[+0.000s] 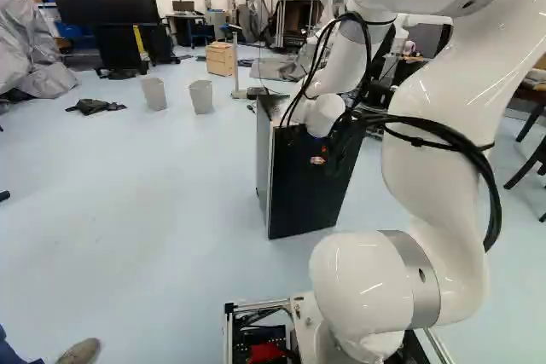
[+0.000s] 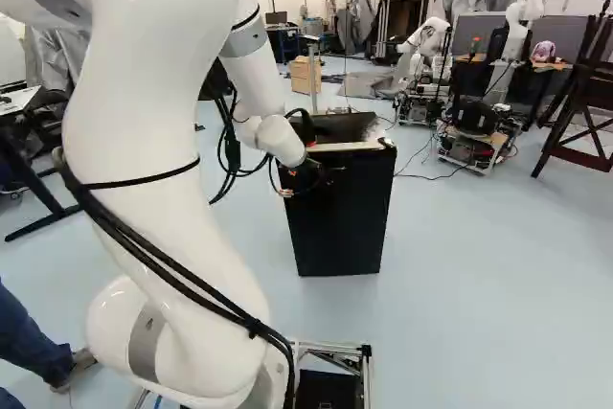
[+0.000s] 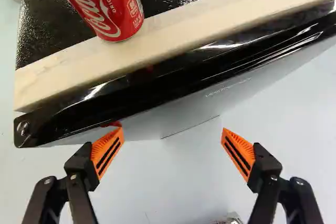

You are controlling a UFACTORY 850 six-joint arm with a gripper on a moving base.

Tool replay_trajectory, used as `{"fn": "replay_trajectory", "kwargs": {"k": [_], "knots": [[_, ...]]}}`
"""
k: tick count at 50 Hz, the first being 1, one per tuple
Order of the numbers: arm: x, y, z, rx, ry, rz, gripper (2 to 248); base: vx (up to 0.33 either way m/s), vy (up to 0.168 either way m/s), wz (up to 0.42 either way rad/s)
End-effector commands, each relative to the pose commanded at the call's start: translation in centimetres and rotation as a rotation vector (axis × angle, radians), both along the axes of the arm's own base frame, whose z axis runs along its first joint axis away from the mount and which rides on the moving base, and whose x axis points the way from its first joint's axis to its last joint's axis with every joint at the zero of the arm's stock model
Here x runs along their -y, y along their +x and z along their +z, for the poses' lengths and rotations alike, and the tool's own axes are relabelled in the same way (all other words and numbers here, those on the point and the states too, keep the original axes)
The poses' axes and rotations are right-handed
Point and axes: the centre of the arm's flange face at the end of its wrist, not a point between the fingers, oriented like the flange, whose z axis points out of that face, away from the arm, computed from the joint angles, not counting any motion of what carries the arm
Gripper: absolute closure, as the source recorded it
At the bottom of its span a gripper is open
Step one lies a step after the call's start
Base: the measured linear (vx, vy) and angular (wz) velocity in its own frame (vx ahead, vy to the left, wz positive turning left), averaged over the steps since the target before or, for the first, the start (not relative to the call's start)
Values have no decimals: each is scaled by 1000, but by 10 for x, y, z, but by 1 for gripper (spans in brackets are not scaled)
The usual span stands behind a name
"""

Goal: Grab a drink from the fridge

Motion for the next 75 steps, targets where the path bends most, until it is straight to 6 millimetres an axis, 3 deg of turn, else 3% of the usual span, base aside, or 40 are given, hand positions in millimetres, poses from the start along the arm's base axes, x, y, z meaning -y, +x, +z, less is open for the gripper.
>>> {"fn": "replay_trajectory", "kwargs": {"k": [14,51,75], "knots": [[-1,-3,0,-2,0,2,3,0,0,0],[-14,-65,7,69,-26,16,3,0,0,0],[-28,-65,24,305,-89,39,3,0,0,0]]}}
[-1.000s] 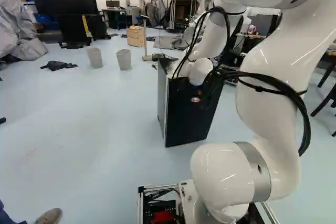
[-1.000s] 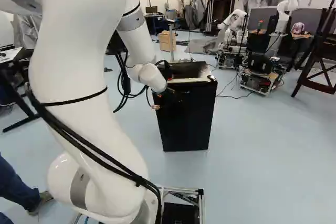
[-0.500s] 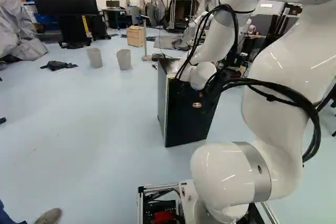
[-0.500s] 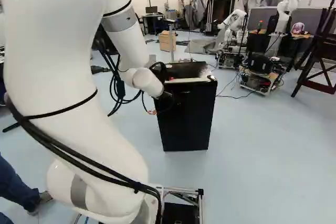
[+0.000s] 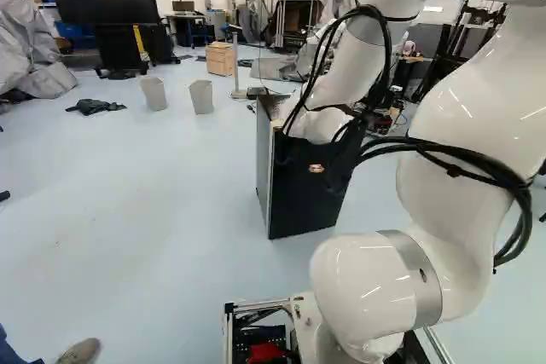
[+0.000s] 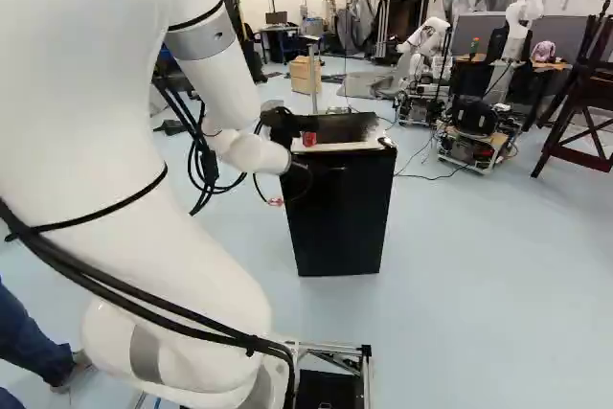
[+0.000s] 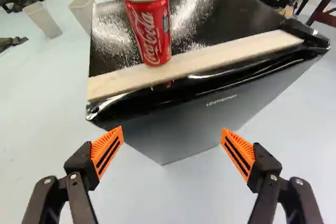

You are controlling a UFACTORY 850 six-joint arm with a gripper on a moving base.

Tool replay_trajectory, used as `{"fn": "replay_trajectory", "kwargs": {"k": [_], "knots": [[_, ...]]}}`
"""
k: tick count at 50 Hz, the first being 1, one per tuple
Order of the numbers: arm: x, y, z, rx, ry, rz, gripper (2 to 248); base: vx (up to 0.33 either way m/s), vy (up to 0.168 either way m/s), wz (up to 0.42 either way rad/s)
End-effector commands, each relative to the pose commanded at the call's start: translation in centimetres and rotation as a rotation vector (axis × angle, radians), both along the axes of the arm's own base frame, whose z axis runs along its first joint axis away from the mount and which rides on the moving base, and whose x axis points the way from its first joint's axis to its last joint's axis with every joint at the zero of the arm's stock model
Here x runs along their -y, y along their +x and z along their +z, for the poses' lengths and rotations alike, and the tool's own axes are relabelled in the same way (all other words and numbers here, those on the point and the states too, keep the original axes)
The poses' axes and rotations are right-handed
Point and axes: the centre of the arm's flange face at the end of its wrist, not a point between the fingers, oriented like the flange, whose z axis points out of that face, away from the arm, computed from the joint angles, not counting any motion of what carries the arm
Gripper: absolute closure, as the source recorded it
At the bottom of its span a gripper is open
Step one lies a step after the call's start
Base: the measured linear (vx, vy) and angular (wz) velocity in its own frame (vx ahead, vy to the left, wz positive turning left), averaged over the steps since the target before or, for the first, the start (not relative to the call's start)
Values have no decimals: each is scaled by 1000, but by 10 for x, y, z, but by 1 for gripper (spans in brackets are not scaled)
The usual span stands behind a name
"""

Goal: Grab a drink from the fridge

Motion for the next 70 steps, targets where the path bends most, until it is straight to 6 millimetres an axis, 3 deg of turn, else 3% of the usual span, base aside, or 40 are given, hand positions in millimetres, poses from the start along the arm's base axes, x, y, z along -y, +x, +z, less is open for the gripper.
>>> {"fn": "replay_trajectory", "kwargs": {"k": [25,55,70], "knots": [[3,10,18,245,-59,-17,3,0,0,0],[1,20,9,404,-118,25,3,0,0,0],[-3,38,0,428,-128,54,3,0,0,0]]}}
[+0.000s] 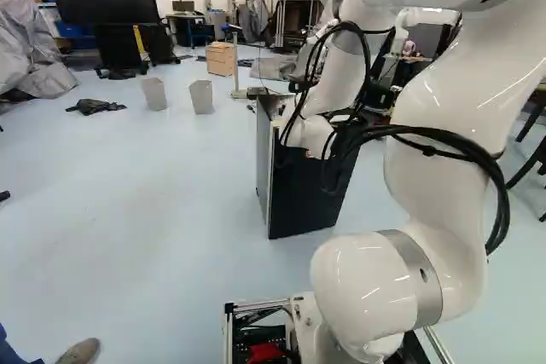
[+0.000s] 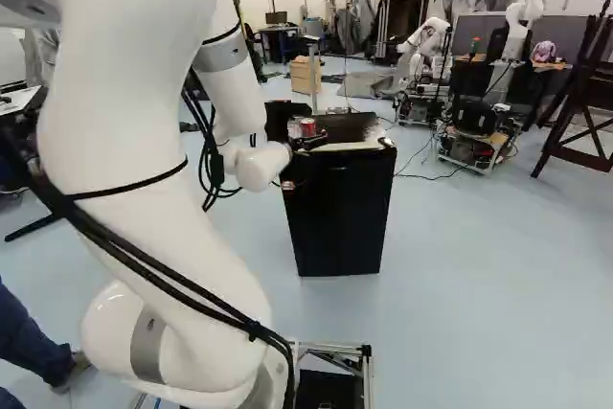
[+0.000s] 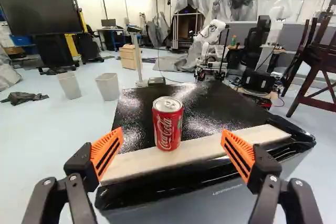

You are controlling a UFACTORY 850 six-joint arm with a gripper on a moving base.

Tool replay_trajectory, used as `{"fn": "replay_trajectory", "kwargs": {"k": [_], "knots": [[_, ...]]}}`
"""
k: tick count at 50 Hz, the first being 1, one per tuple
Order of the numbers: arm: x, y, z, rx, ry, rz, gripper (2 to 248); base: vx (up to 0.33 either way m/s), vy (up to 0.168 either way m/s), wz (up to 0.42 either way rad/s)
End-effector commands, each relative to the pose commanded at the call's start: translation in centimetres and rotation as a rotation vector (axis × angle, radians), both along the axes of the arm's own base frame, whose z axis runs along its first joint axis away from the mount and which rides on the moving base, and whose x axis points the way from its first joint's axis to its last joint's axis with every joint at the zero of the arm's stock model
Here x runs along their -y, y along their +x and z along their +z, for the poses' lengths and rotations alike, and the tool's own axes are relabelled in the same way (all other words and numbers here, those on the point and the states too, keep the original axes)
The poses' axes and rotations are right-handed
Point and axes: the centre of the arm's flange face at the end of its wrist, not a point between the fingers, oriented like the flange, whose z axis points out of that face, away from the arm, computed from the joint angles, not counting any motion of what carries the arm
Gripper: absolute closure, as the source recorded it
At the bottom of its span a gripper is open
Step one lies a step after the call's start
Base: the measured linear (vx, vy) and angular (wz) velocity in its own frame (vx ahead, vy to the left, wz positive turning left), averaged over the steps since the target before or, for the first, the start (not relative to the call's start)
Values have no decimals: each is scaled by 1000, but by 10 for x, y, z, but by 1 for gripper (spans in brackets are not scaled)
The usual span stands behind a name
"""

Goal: Grab a drink from the fridge

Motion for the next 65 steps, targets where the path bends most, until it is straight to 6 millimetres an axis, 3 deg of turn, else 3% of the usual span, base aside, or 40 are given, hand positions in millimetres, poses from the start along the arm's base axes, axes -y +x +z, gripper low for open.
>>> {"fn": "replay_trajectory", "kwargs": {"k": [33,65], "knots": [[-1,49,-5,20,-1,4,3,0,0,0],[0,82,-26,5,-1,3,3,0,0,0]]}}
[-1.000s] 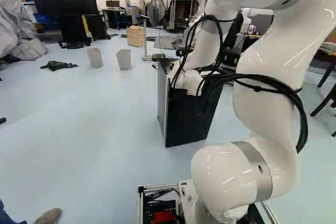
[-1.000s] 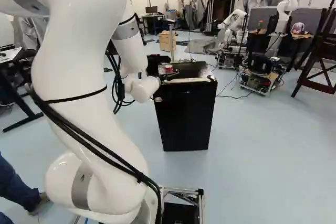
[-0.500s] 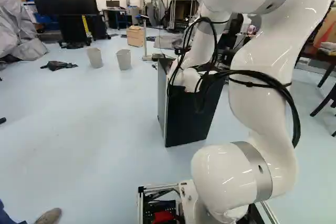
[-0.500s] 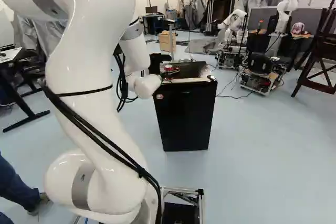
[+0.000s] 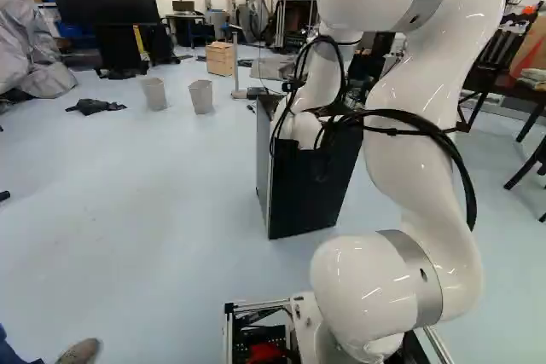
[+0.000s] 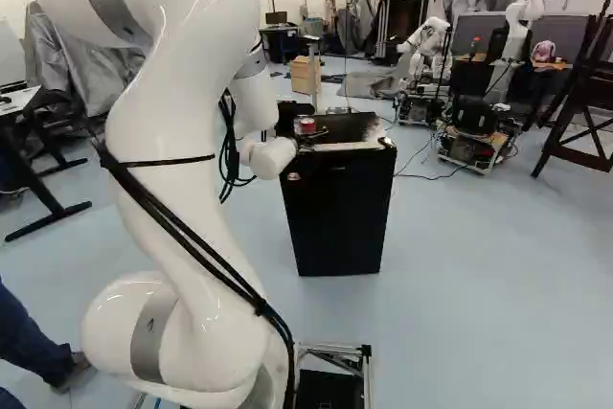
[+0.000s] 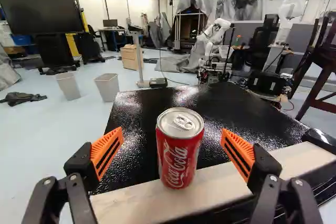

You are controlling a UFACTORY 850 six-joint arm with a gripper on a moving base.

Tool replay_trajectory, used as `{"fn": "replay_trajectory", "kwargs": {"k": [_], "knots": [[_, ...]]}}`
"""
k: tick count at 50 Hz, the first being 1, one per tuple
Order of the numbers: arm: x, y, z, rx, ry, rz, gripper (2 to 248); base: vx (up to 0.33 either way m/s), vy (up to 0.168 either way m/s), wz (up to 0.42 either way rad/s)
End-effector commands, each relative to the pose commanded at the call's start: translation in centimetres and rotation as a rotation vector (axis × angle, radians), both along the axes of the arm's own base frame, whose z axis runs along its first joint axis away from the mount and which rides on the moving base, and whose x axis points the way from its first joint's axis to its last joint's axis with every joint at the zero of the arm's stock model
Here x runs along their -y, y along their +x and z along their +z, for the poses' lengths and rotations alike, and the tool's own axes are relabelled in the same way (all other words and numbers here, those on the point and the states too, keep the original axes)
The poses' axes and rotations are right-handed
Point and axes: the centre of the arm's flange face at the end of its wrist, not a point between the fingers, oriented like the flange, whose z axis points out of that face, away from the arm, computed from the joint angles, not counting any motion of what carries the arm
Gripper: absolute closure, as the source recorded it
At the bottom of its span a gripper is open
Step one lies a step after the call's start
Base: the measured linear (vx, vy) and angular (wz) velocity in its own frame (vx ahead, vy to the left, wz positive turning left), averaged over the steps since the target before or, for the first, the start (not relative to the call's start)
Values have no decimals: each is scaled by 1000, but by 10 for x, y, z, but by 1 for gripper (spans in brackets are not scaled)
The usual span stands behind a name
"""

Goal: Grab a drink from the fridge

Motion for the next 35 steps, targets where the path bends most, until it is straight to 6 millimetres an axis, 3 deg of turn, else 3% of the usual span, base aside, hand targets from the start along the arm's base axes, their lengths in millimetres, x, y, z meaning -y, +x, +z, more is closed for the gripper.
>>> {"fn": "replay_trajectory", "kwargs": {"k": [12,13,18,19,23,24,28,29,35], "knots": [[0,3,0,2,0,0,12,0,0,0],[0,3,0,2,0,0,49,0,0,0],[0,3,0,2,0,0,49,0,0,0],[0,3,0,2,0,0,86,0,0,0],[0,3,0,2,0,0,86,0,0,0],[0,3,0,2,0,0,124,0,0,0],[0,3,0,2,0,0,124,0,0,0],[0,3,0,2,0,0,150,0,0,0],[0,3,0,3,0,0,150,0,0,0]]}}
